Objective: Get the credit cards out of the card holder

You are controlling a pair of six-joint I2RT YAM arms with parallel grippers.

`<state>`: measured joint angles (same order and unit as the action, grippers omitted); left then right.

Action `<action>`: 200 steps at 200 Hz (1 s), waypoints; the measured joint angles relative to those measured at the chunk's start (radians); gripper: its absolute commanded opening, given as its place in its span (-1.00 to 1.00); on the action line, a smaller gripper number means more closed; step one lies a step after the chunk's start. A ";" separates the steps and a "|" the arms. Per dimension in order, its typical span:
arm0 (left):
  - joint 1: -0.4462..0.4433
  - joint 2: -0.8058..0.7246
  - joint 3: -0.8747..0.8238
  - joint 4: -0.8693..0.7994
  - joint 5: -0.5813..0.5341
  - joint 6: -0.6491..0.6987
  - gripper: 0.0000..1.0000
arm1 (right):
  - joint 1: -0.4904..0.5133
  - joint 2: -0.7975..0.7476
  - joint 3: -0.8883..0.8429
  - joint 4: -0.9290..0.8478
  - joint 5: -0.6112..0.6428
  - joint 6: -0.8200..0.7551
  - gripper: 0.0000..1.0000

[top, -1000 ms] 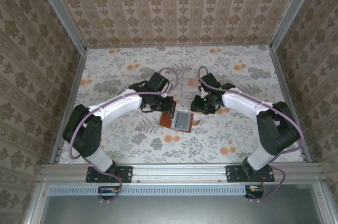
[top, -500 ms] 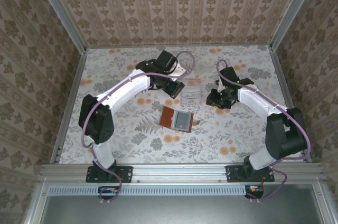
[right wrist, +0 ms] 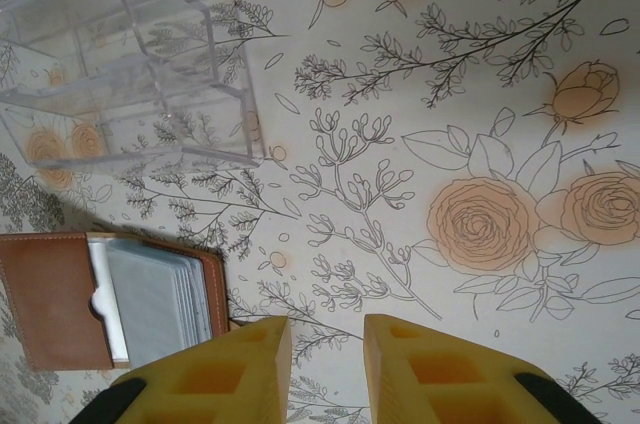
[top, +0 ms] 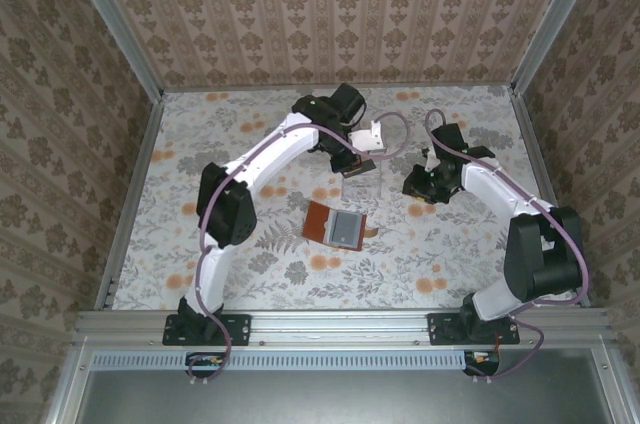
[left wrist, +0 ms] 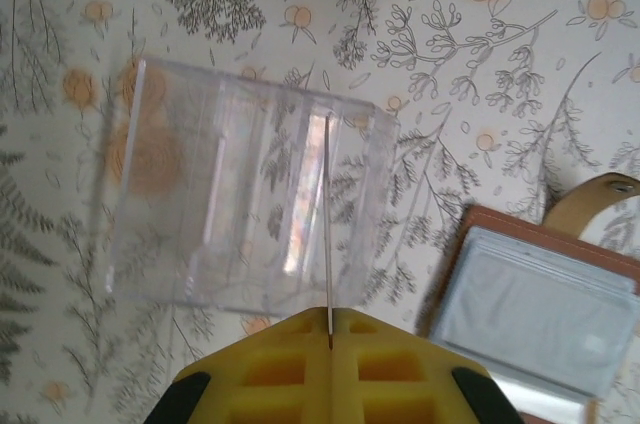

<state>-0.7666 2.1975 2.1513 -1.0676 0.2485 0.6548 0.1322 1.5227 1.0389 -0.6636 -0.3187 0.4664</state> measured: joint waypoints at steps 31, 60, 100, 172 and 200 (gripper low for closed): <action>-0.005 0.115 0.150 -0.075 -0.018 0.074 -1.00 | -0.017 0.000 0.000 0.000 -0.003 -0.009 -0.47; -0.005 0.158 0.186 -0.124 -0.029 0.121 -1.00 | -0.030 0.000 0.000 0.000 -0.006 -0.020 -0.47; -0.005 0.164 0.196 -0.157 -0.033 0.152 -1.00 | -0.034 0.000 -0.005 0.001 -0.011 -0.022 -0.47; -0.016 0.227 0.227 -0.179 -0.032 0.154 -1.00 | -0.034 0.000 -0.014 0.001 -0.022 -0.023 -0.47; -0.019 0.257 0.245 -0.196 -0.021 0.154 -1.00 | -0.034 0.000 -0.017 0.002 -0.027 -0.022 -0.47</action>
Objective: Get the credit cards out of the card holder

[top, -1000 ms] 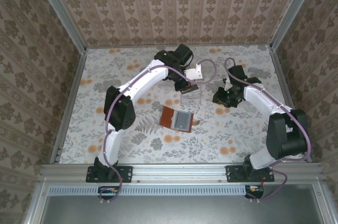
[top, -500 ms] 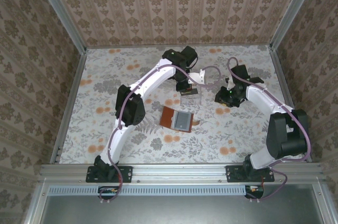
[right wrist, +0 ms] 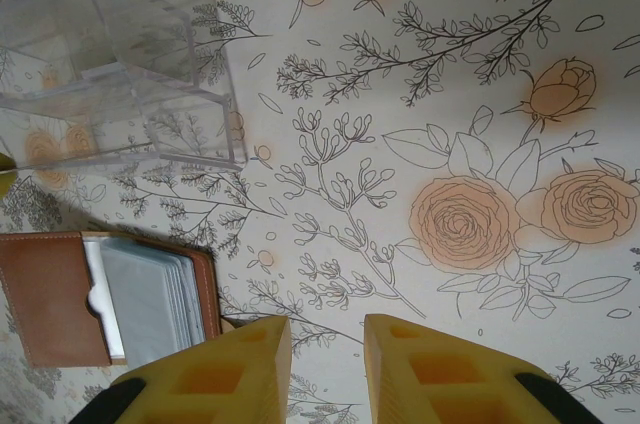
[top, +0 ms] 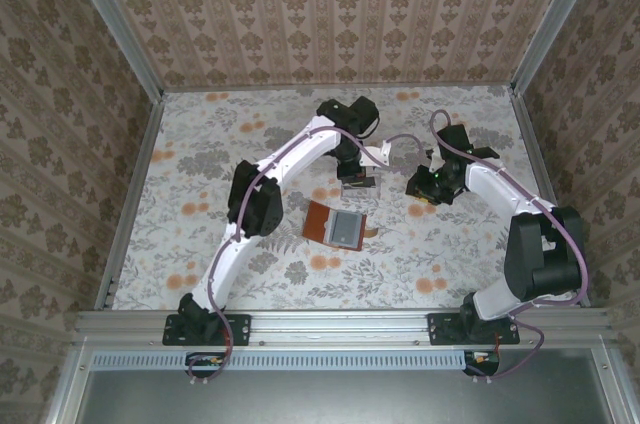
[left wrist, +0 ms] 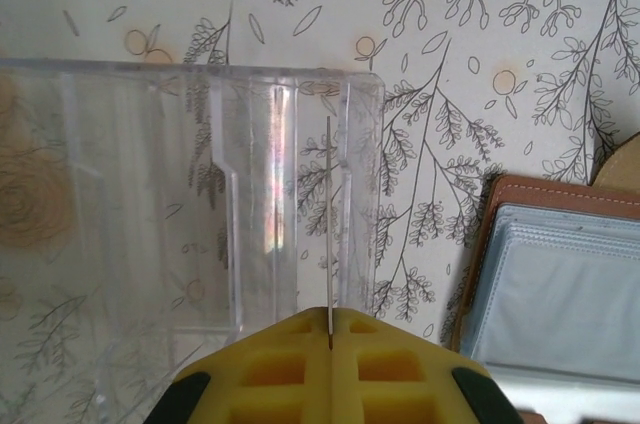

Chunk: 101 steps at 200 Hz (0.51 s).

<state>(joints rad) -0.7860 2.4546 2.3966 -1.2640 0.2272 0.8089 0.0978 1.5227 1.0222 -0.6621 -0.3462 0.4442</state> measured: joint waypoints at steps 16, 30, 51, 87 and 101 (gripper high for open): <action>0.000 0.008 0.003 -0.011 0.013 0.000 -1.00 | 0.000 0.000 -0.006 0.000 -0.002 0.000 -0.47; 0.000 0.011 0.006 -0.027 0.026 0.000 -1.00 | 0.000 0.000 -0.011 0.000 -0.003 0.000 -0.47; 0.000 0.019 0.026 -0.050 0.043 0.000 -1.00 | 0.000 0.000 -0.014 0.000 -0.005 0.000 -0.47; -0.003 0.051 0.084 -0.087 0.057 0.000 -0.94 | 0.000 0.002 -0.014 0.004 -0.006 0.000 -0.47; -0.006 0.070 0.103 -0.094 0.056 -0.001 -0.85 | 0.000 0.006 -0.014 0.005 -0.006 0.000 -0.47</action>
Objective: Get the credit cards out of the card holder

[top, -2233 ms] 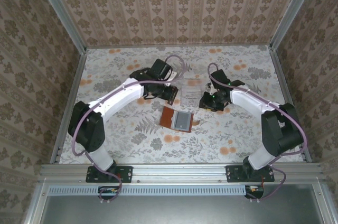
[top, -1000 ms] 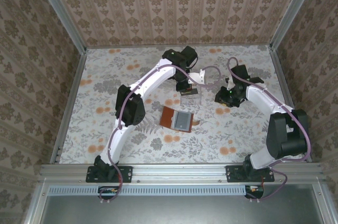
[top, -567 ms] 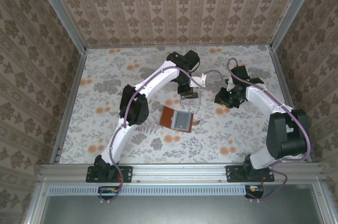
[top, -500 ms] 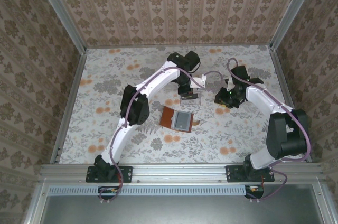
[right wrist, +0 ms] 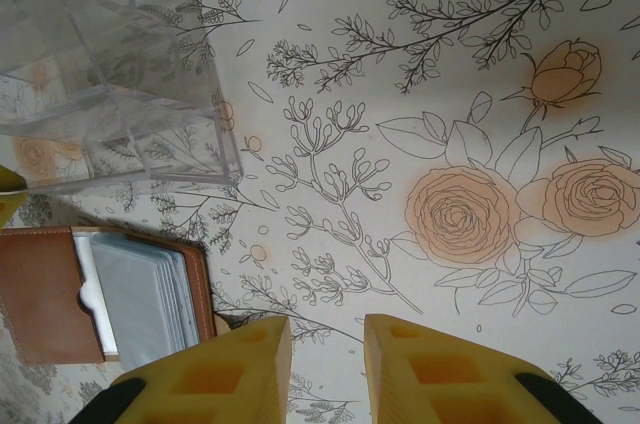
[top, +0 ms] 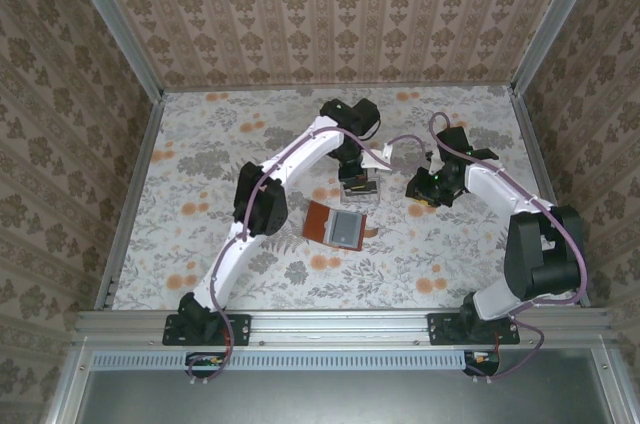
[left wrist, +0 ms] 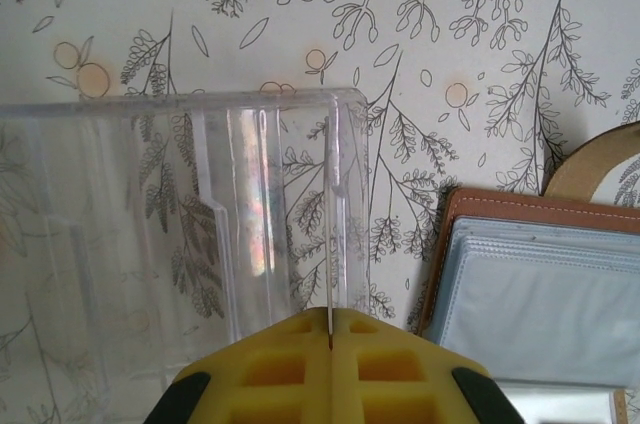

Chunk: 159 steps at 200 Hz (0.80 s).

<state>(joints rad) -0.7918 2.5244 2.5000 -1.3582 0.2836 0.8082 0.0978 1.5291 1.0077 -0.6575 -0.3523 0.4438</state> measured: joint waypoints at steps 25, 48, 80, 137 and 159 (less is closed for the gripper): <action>-0.003 0.023 0.011 -0.005 -0.010 0.000 -0.77 | 0.000 0.004 0.000 0.002 0.000 0.000 -0.47; -0.005 0.027 0.011 -0.004 -0.035 0.000 -0.70 | 0.000 0.004 0.000 0.002 0.000 0.000 -0.47; -0.005 0.027 0.011 0.000 -0.084 -0.008 -0.49 | 0.000 0.005 0.000 0.002 0.000 0.000 -0.47; -0.005 0.027 0.012 0.026 -0.101 -0.022 -0.41 | 0.000 0.011 -0.002 0.003 0.000 0.000 -0.46; -0.005 0.025 0.012 0.046 -0.112 -0.023 -0.42 | 0.000 0.011 -0.002 0.003 0.000 0.000 -0.46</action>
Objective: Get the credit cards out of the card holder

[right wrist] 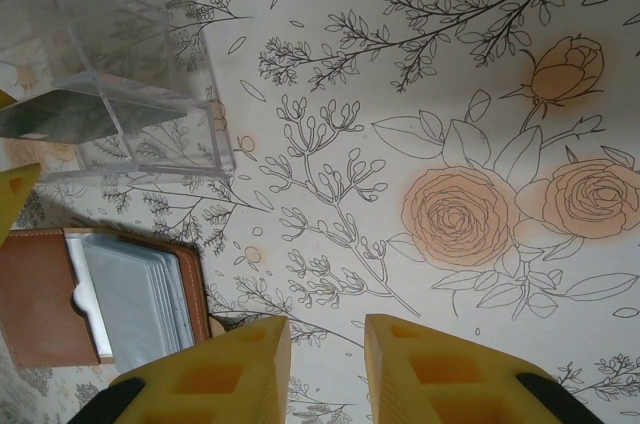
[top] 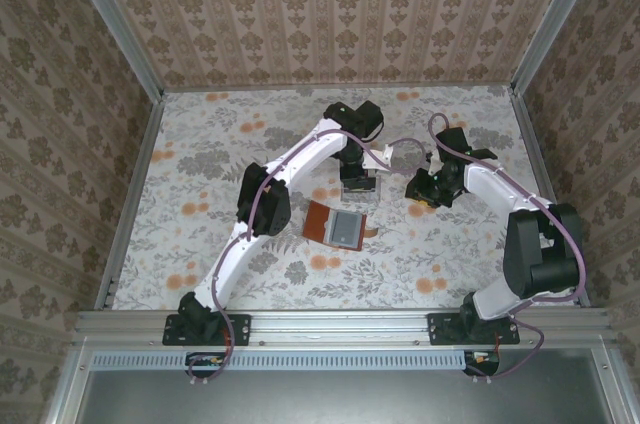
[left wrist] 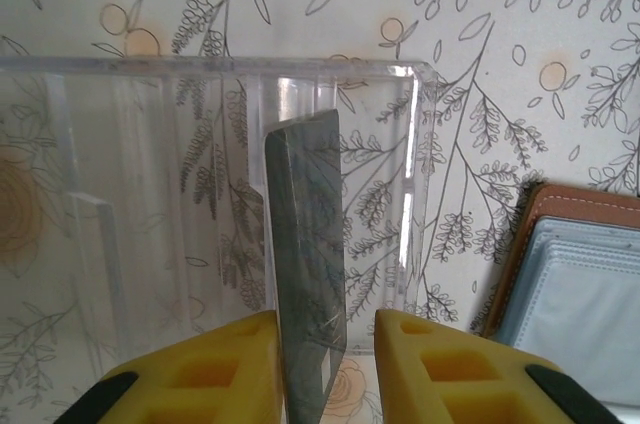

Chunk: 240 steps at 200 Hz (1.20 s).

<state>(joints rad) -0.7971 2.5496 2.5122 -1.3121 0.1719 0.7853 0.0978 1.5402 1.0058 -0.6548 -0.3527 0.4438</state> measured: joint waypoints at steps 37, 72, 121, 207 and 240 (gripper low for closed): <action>0.000 -0.005 0.000 0.033 -0.026 -0.006 -0.40 | 0.000 0.000 0.000 0.000 0.000 0.000 -0.46; 0.000 -0.016 0.000 0.051 -0.040 -0.007 -0.38 | 0.000 0.000 0.000 0.000 0.000 0.000 -0.47; 0.000 -0.057 -0.008 0.105 -0.064 -0.008 -0.39 | 0.000 0.000 0.000 0.000 0.000 0.000 -0.47; 0.000 -0.058 -0.098 0.154 -0.069 -0.030 -0.38 | 0.000 0.019 0.000 0.000 -0.004 0.000 -0.47; 0.000 -0.058 -0.099 0.162 -0.069 -0.031 -0.38 | 0.000 0.021 0.000 0.000 -0.008 0.000 -0.47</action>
<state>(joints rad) -0.7971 2.4912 2.4130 -1.1500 0.1028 0.7547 0.0978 1.5608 1.0058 -0.6548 -0.3611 0.4438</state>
